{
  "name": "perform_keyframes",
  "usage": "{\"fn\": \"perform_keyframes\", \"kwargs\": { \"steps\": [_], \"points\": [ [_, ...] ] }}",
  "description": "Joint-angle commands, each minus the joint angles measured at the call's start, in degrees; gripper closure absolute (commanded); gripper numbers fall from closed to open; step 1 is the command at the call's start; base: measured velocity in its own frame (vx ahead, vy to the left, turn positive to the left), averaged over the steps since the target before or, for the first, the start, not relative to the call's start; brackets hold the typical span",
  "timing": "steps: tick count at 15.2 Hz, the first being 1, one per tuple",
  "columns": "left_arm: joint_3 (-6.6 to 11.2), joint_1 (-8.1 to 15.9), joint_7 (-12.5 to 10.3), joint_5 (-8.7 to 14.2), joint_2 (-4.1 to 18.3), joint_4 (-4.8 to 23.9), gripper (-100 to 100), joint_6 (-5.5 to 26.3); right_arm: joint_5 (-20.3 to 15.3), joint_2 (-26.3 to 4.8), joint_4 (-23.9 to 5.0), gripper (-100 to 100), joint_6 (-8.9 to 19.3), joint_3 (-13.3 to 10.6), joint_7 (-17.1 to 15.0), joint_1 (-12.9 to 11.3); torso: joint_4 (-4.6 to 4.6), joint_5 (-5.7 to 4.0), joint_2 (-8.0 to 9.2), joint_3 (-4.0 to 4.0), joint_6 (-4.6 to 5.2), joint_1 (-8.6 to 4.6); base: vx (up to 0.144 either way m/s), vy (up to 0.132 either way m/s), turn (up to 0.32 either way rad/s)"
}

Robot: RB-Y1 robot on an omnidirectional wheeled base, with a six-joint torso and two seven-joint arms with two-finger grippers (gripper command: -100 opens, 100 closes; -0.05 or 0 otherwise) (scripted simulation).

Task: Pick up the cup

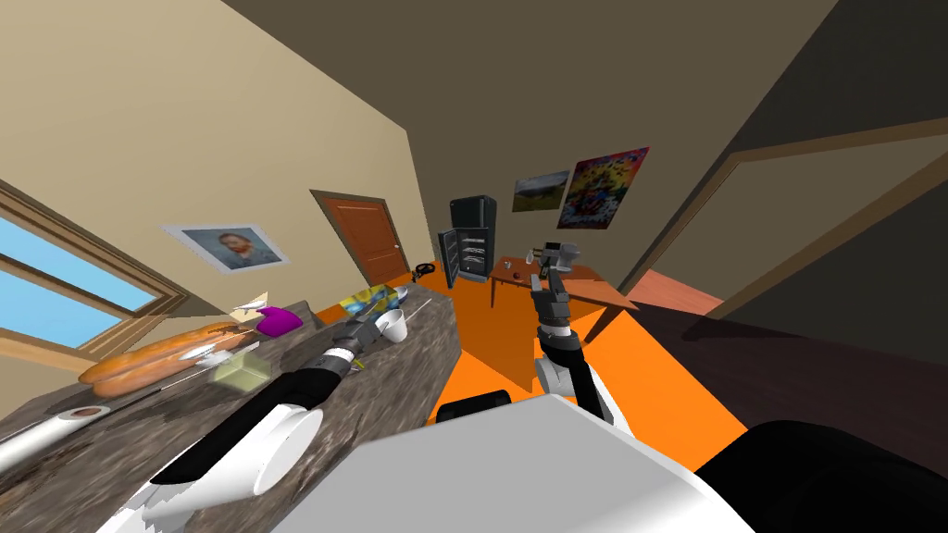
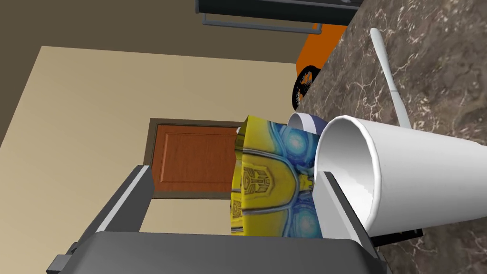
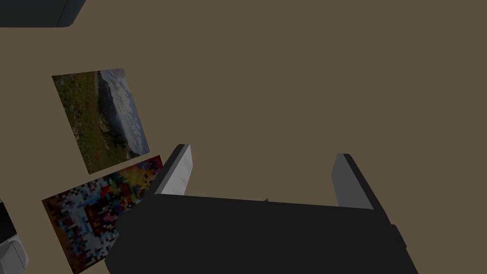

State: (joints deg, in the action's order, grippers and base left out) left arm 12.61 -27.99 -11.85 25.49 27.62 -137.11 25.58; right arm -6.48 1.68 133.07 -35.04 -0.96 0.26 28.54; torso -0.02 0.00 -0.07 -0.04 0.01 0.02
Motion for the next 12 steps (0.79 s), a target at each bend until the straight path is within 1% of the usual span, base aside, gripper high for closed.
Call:
{"fn": "perform_keyframes", "kwargs": {
  "steps": [1,2,3,5,6,7,9,10,11,12],
  "points": [
    [0.62,0.2,-0.4,1.6,1.1,0.0,-100,2.9,0.0,0.0,0.0,0,0.0,0.0,0.0,0.0,0.0,0.0,0.0,0.0,0.0,0.0,0.023,0.007,-0.073],
    [0.62,0.2,-0.4,1.6,1.1,0.0,-100,3.8,0.0,0.0,0.0,0,0.0,0.0,0.0,0.0,0.0,0.01,-0.02,-0.01,0.0,0.01,0.017,0.007,-0.025],
    [1.56,0.3,-1.0,3.9,2.8,-0.1,-100,5.1,0.0,0.0,0.0,0,0.0,0.0,0.0,0.0,-0.01,0.01,-0.02,-0.01,-0.01,0.01,0.02,0.01,-0.069],
    [1.56,0.3,-1.0,3.9,2.8,-0.1,-100,7.5,0.0,0.0,0.0,0,0.0,0.0,0.0,0.0,-0.01,0.01,-0.04,-0.02,0.0,0.03,0.024,0.012,-0.05],
    [1.56,0.3,-1.0,3.9,2.8,-0.1,-100,8.0,0.0,0.0,0.0,0,0.0,0.0,0.0,0.0,-0.01,0.01,-0.03,-0.02,-0.02,0.03,0.014,0.006,0.002],
    [2.52,0.4,-1.6,6.2,4.5,-0.2,-100,9.8,0.0,0.0,0.0,0,0.0,0.0,0.0,0.0,-0.01,0.01,-0.01,-0.01,-0.02,0.01,0.02,0.003,-0.052],
    [2.52,0.4,-1.6,6.2,4.5,-0.2,-100,12.1,0.0,0.0,0.0,0,0.0,0.0,0.0,0.0,-0.01,0.0,-0.04,-0.02,0.0,0.0,0.024,0.006,-0.058],
    [2.52,0.4,-1.6,6.2,4.5,-0.2,-100,12.3,0.0,0.0,0.0,0,0.0,0.0,0.0,0.0,-0.01,0.01,-0.03,-0.02,-0.01,0.0,0.012,0.006,-0.007],
    [3.48,0.4,-2.2,8.6,6.1,-0.4,-100,14.2,0.0,0.0,0.0,0,0.0,0.0,0.0,0.0,-0.01,0.01,-0.01,-0.01,-0.02,0.0,0.019,0.006,-0.056],
    [3.48,0.4,-2.2,8.6,6.1,-0.4,-100,15.3,0.0,0.0,0.0,0,0.0,0.0,0.0,0.0,0.0,0.0,-0.02,-0.01,0.0,0.0,0.027,0.01,-0.076]
  ]
}}
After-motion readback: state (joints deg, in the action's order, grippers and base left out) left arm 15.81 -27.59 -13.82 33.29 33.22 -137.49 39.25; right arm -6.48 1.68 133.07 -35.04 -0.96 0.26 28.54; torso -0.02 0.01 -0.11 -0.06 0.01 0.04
